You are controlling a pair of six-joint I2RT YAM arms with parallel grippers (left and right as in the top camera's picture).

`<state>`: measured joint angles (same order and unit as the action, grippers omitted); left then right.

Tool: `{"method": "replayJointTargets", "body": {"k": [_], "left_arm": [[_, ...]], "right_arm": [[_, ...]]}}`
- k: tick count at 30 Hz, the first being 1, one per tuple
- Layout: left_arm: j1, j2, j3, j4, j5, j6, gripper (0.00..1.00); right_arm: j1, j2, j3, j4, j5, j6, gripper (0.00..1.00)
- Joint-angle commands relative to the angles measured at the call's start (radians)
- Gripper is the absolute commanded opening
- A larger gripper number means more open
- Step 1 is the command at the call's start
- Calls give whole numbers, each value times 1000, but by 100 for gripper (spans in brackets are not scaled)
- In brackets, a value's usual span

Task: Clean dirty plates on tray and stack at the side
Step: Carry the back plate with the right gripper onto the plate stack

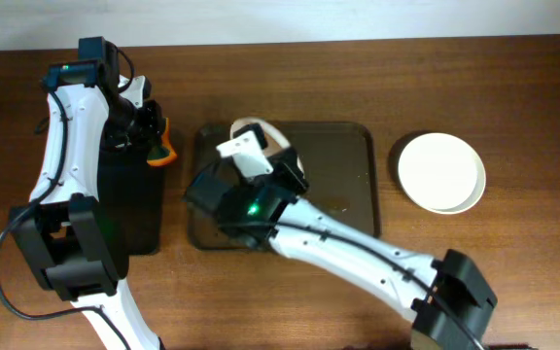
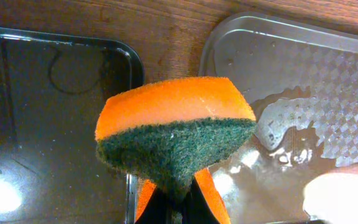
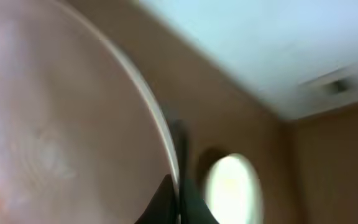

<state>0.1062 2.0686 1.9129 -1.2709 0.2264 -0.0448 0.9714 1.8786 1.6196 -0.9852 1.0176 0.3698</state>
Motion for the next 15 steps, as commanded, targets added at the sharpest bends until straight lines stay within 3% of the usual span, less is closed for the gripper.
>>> {"method": "replayJointTargets", "body": {"k": [1, 6, 10, 15], "left_arm": [[8, -2, -4, 2, -8, 5, 0], [8, -2, -4, -2, -27, 5, 0], [8, -2, -4, -10, -93, 4, 0], [8, -2, -4, -11, -136, -13, 0]], "right_arm": [[-151, -25, 2, -14, -630, 61, 4], [-515, -130, 2, -43, -1014, 4, 4], [-937, -138, -18, -168, -1082, -46, 4], [-1271, -137, -155, -100, -1094, -86, 4]]}}
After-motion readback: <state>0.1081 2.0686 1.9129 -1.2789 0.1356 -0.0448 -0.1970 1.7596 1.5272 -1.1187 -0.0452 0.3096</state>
